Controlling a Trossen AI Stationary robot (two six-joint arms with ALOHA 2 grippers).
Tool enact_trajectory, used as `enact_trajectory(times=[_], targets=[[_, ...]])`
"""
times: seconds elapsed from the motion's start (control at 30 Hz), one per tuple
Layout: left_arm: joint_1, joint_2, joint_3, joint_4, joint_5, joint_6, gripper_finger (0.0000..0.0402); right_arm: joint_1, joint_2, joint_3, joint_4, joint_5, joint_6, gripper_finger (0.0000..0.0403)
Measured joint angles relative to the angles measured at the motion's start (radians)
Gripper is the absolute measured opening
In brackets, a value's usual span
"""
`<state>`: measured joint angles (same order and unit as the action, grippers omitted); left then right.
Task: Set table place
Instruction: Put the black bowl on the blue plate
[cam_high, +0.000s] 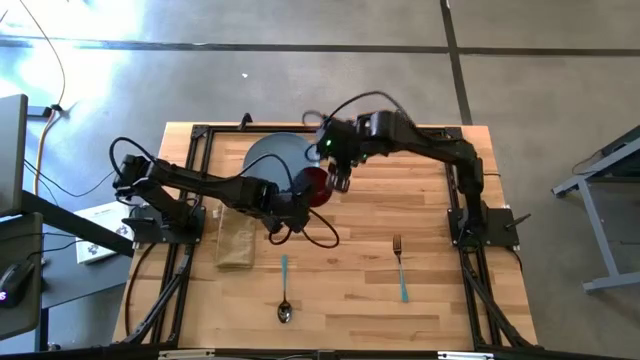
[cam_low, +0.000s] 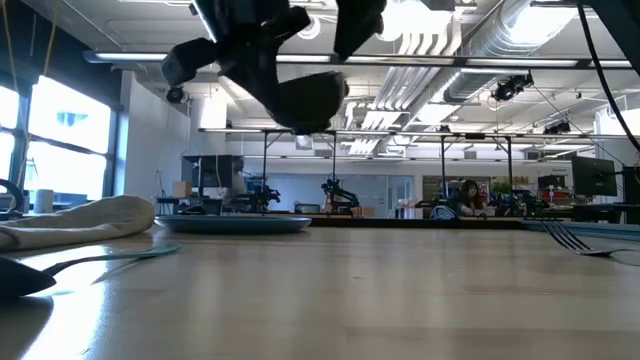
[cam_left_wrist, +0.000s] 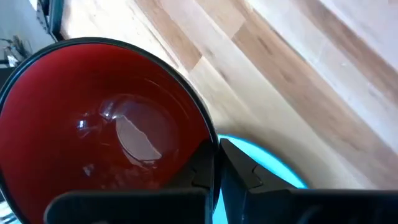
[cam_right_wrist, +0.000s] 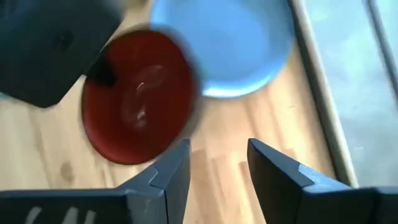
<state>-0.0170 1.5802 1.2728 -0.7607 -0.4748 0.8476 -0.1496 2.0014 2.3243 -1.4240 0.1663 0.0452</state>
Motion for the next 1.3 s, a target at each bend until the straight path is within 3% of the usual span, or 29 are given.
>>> enact_trajectory(times=[0.2, 0.37, 0.6, 0.77, 0.93, 1.07, 1.3], targets=[[0.029, 0.008, 0.003, -0.092, 0.001, -0.1, 0.0001, 0.007, -0.059, -0.009, -0.009, 0.027, 0.014, 0.0149], [0.079, 0.005, 0.003, -0.167, -0.003, -0.253, 0.0001, 0.004, -0.088, -0.009, -0.159, 0.183, 0.094, 0.0149], [0.224, 0.005, 0.003, -0.267, 0.071, -0.461, 0.0001, 0.018, -0.166, -0.017, -0.148, 0.214, 0.164, 0.0149], [0.346, 0.005, 0.003, -0.269, 0.089, -0.455, 0.0001, 0.042, -0.22, -0.017, -0.148, 0.268, 0.214, 0.0149], [0.469, 0.005, -0.01, -0.167, 0.19, -0.371, 0.0001, 0.078, -0.257, -0.017, -0.147, 0.318, 0.259, 0.0149], [0.561, 0.005, -0.072, -0.045, 0.319, -0.346, 0.0, 0.117, -0.285, -0.017, -0.147, 0.37, 0.298, 0.0149], [0.625, 0.007, -0.227, 0.045, 0.351, -0.347, 0.0, 0.161, -0.29, -0.017, -0.147, 0.435, 0.359, 0.0149]])
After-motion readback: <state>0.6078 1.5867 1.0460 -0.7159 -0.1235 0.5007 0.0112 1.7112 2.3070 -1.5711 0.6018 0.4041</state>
